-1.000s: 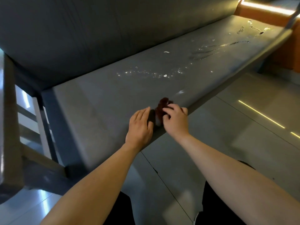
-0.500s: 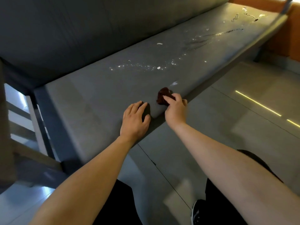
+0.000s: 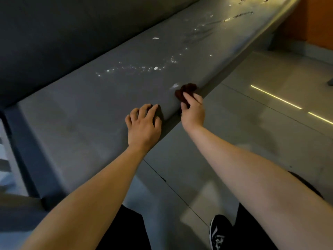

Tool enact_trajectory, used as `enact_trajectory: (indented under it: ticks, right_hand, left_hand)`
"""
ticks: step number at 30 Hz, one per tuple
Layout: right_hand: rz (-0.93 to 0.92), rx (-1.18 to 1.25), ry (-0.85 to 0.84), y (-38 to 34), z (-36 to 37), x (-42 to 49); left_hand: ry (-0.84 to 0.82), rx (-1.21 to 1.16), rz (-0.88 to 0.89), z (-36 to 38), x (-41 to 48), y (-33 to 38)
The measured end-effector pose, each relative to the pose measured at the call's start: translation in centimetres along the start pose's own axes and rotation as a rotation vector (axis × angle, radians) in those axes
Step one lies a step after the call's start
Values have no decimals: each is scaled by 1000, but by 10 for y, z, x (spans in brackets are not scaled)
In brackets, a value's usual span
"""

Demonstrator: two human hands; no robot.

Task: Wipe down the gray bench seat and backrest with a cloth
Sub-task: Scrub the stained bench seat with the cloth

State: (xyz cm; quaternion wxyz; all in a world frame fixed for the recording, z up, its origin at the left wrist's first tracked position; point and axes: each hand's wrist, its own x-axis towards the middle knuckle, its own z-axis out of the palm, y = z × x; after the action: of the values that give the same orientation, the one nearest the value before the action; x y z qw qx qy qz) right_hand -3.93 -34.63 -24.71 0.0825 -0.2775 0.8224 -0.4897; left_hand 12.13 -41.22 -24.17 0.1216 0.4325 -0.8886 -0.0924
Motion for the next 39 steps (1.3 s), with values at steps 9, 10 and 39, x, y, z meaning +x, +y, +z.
enact_trajectory:
  ticks: [9, 10, 39]
  right_hand:
    - [-159, 90, -177, -9, 10, -63]
    - [-156, 87, -144, -8, 7, -53]
    - [-402, -284, -368, -43, 22, 38]
  left_hand:
    - [7, 19, -22, 0, -3, 5]
    - [6, 21, -17, -1, -2, 4]
    - [-136, -19, -178, -8, 68, 26]
